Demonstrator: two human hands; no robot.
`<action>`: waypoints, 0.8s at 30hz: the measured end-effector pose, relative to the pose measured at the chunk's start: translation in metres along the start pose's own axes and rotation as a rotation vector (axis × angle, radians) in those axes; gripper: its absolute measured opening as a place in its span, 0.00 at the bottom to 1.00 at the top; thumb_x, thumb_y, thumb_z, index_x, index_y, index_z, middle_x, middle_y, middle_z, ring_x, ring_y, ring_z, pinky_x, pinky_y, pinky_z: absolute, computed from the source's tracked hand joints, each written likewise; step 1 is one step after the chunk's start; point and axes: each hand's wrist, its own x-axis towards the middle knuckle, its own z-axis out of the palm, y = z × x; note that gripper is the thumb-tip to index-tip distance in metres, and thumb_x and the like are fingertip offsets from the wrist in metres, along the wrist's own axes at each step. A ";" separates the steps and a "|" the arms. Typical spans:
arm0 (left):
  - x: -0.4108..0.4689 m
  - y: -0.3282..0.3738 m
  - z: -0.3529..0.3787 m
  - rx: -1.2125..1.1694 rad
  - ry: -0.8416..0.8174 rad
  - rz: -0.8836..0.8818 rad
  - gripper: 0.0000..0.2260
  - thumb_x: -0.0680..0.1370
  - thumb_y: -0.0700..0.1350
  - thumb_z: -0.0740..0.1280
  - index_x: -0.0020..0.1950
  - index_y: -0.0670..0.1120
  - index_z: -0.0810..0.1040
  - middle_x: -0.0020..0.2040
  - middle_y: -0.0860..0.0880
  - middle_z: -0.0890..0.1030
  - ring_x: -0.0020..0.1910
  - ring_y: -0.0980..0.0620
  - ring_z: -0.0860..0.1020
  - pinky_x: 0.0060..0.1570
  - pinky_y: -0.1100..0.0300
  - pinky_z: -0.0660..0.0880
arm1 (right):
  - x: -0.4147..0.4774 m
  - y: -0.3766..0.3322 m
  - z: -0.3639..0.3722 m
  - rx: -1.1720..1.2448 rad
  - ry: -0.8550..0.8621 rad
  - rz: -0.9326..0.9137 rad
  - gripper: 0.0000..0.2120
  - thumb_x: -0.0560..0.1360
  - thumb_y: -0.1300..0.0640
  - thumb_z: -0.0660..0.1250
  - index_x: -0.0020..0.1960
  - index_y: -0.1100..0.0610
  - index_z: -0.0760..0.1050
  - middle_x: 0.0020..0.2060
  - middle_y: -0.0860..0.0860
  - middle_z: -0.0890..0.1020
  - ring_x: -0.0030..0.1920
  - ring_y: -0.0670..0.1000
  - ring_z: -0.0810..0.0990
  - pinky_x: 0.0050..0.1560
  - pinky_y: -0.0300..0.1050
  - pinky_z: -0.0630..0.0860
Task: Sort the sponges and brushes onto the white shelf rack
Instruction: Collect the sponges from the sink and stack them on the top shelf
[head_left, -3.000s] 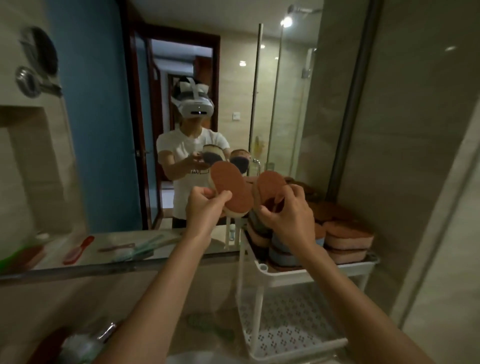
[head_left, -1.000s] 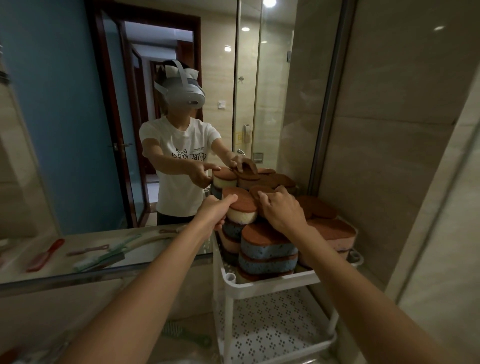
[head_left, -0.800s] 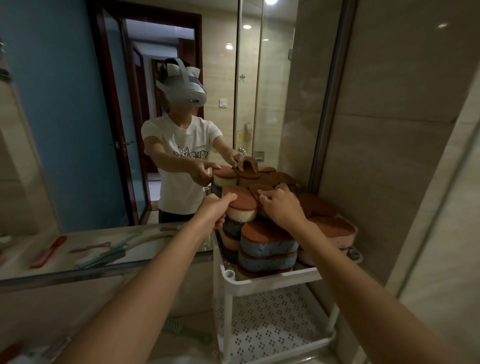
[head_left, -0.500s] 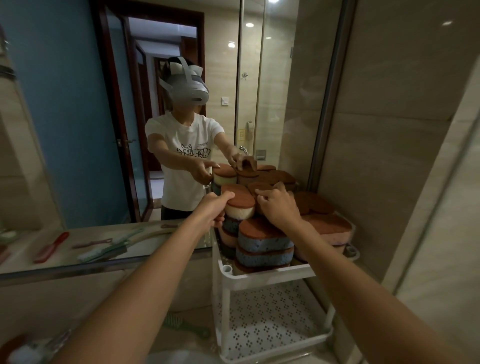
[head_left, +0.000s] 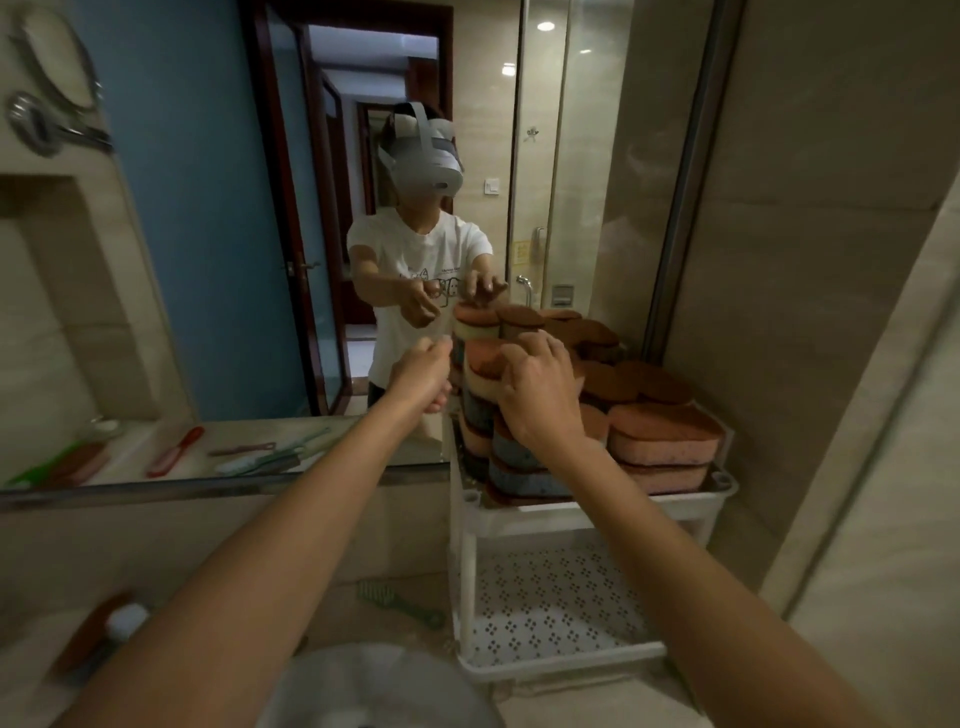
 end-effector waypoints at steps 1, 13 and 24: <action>-0.003 -0.003 -0.005 -0.010 0.022 -0.003 0.10 0.81 0.50 0.52 0.55 0.46 0.68 0.34 0.47 0.72 0.28 0.52 0.69 0.26 0.61 0.66 | -0.006 -0.009 0.004 0.106 0.052 -0.056 0.15 0.72 0.66 0.59 0.57 0.65 0.75 0.59 0.64 0.74 0.63 0.64 0.69 0.67 0.55 0.65; -0.115 -0.164 -0.094 -0.122 0.332 -0.307 0.12 0.80 0.38 0.56 0.36 0.46 0.69 0.27 0.46 0.73 0.13 0.61 0.67 0.15 0.72 0.61 | -0.145 -0.096 0.123 0.660 -0.422 0.044 0.15 0.73 0.68 0.59 0.57 0.64 0.77 0.55 0.61 0.79 0.53 0.61 0.79 0.54 0.47 0.72; -0.138 -0.290 -0.185 -0.065 0.585 -0.517 0.09 0.74 0.35 0.60 0.35 0.44 0.75 0.27 0.46 0.74 0.22 0.52 0.69 0.18 0.69 0.64 | -0.174 -0.150 0.231 0.551 -0.844 0.122 0.16 0.75 0.65 0.61 0.62 0.61 0.74 0.60 0.57 0.78 0.60 0.57 0.76 0.59 0.44 0.69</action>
